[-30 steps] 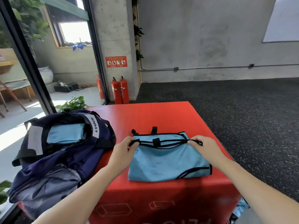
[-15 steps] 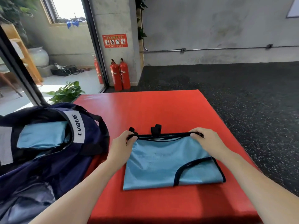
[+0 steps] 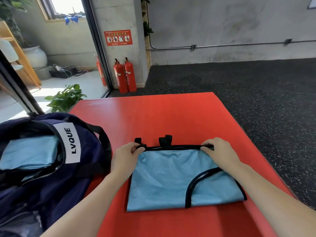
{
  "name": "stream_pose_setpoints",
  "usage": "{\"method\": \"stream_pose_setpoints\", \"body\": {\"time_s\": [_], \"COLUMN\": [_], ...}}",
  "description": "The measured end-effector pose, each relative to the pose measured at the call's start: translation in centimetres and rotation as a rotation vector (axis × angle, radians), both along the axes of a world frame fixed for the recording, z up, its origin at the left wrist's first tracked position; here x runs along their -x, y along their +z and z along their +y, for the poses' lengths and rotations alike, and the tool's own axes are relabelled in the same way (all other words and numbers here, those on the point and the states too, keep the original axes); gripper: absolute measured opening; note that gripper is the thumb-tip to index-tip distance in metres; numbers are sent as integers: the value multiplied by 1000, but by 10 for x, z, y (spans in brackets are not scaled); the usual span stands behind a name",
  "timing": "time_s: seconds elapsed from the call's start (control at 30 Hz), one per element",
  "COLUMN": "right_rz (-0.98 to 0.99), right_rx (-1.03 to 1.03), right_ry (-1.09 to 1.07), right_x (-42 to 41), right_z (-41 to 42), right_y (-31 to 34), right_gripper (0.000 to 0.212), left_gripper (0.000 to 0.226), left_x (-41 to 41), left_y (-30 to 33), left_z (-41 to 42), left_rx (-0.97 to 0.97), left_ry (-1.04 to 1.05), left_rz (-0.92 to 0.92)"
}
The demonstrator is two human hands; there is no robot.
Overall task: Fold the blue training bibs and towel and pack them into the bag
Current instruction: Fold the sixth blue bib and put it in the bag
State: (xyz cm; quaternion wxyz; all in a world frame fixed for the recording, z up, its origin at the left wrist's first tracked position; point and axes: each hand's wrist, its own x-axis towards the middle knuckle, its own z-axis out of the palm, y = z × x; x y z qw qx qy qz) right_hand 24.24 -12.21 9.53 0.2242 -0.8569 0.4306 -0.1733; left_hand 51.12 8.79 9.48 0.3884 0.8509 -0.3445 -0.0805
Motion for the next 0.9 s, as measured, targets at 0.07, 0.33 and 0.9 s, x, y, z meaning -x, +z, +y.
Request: {"method": "stream_pose_setpoints", "body": {"time_s": [0.07, 0.33, 0.9], "right_rz": [30, 106, 134], "right_rx": [36, 331, 325], "right_ry": [-17, -18, 302], "right_x": [-3, -15, -25], "right_z": [1, 25, 59], "right_y": [0, 9, -18], "right_gripper": [11, 25, 58], "left_gripper": [23, 37, 48], "left_x": [-1, 20, 25], "left_y": [-3, 13, 0], "left_z": [-1, -3, 3], "left_rx": [-51, -49, -285], "left_ry": [72, 124, -232], "left_rz": [-9, -101, -411]}}
